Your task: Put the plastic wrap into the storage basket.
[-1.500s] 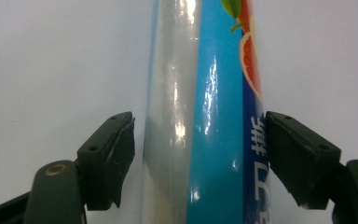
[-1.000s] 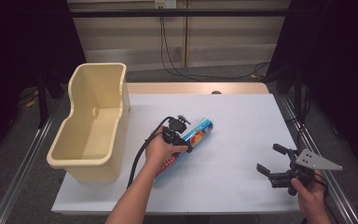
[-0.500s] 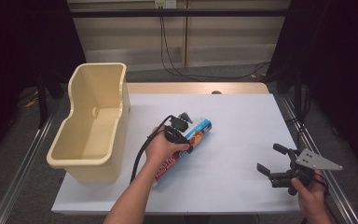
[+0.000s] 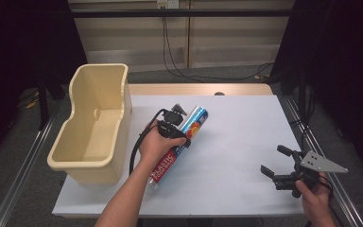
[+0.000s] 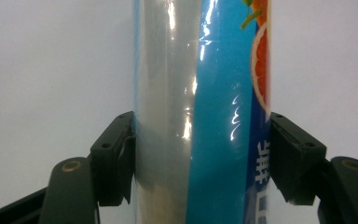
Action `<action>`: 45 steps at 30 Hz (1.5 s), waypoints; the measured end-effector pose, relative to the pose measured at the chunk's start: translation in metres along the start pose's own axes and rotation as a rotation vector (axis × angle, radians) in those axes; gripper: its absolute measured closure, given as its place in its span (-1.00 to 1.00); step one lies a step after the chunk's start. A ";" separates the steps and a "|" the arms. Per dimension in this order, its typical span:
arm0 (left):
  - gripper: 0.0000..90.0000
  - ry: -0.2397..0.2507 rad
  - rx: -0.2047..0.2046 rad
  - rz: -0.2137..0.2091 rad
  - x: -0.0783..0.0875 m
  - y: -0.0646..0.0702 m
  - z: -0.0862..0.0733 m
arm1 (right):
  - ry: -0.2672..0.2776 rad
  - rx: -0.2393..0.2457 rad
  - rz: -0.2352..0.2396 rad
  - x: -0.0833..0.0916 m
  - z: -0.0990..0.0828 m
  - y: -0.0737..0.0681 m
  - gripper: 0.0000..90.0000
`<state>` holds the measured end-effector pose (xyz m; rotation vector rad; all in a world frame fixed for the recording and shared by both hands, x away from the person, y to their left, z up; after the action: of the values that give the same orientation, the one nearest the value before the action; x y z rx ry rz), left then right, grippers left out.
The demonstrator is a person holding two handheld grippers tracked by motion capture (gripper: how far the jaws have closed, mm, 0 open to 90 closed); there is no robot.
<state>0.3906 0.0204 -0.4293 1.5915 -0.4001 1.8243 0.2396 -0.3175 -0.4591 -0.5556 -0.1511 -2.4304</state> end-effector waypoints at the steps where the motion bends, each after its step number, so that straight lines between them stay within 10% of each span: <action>1: -0.27 0.003 0.000 0.002 0.004 0.000 0.000 | 0.002 0.000 -0.001 0.000 0.000 0.000 -0.97; 45: -0.28 0.102 0.222 0.015 0.155 -0.038 -0.043 | 0.040 0.005 -0.014 0.001 0.004 -0.005 -0.98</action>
<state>0.3791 0.1192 -0.2976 1.6346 -0.1683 2.0091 0.2372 -0.3133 -0.4549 -0.5053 -0.1454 -2.4518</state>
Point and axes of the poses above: each handheld gripper's, and its own axes: x roughly backward along the jaws, z roughly out of its top, y roughly to its right, the point moved 4 cm from there along -x, roughly forward along the jaws, and after that the axes turned 12 degrees about -y, right-handed, at the moved point
